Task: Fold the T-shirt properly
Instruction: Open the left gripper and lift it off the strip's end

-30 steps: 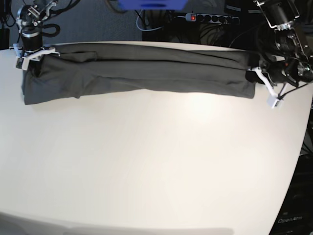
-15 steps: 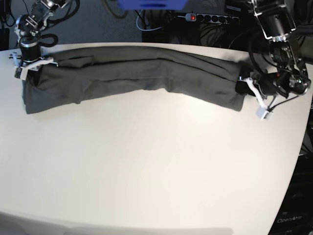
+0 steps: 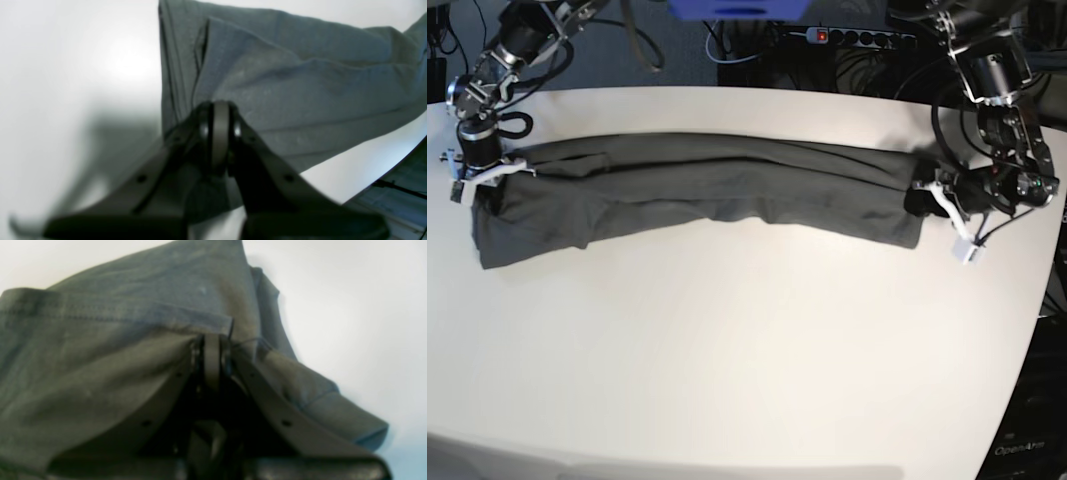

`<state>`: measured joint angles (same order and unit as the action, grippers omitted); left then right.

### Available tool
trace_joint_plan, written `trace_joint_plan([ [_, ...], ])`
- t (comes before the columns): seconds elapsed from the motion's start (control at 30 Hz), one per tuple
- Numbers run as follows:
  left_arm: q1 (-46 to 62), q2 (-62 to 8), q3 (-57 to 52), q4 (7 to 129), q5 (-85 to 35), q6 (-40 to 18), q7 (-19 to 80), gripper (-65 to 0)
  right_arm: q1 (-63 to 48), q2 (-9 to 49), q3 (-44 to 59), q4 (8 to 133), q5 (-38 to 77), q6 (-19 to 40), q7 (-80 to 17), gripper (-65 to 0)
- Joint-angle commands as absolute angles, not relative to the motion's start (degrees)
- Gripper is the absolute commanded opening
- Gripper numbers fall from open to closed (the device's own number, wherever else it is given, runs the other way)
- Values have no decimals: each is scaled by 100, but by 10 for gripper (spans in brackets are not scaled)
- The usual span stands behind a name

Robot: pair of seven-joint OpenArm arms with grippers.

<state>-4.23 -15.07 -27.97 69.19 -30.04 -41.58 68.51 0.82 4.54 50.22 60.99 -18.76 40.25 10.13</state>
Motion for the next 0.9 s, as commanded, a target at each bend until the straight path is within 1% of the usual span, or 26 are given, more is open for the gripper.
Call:
trace_joint_plan([
  [0.0,-400,-1516,-2765,6844,-2316,-4000,7134,-628,145,541,5015,6018,-2105,4000,734,-647],
  [0.2,-409,-1516,-2826,6818,-2316,-4000,7134,-628,549,971,5007,5314,-2105,4000,734,-647],
  [0.27,-409,-1516,-3055,6809,-2316,-4000,7134,-628,620,1182,4989,5051,-2105,4000,743,-647],
  [0.4,-391,-1525,-3301,6809,-2308,-4000,7134,-628,681,1376,5007,4655,-2097,4000,769,-647],
  [0.87,-374,-1543,-3626,6809,-2308,-4000,7187,-628,673,1420,5191,4532,-2088,4000,743,-647],
])
